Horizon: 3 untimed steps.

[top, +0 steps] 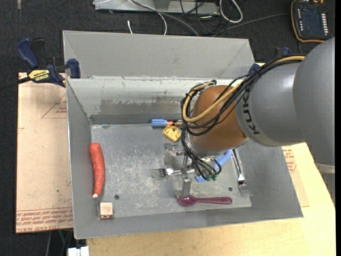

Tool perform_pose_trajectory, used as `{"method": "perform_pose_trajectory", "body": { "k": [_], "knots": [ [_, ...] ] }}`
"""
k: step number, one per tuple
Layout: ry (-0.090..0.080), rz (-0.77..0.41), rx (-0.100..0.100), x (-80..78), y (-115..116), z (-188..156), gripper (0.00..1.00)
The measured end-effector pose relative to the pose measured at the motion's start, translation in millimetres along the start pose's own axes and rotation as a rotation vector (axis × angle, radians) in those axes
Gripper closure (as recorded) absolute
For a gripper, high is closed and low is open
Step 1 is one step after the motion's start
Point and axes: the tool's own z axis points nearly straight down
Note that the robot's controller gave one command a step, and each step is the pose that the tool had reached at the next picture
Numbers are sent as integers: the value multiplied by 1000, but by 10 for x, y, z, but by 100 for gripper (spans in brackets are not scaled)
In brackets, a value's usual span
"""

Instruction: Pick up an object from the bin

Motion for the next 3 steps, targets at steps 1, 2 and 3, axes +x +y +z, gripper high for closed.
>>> {"method": "perform_pose_trajectory", "body": {
  "k": [1,2,3],
  "knots": [
    [11,207,4,163,-191,-11,0],
    [-3,6,-2,-8,6,-9,0],
    [6,159,0,100,-122,-17,100]
  ]
}}
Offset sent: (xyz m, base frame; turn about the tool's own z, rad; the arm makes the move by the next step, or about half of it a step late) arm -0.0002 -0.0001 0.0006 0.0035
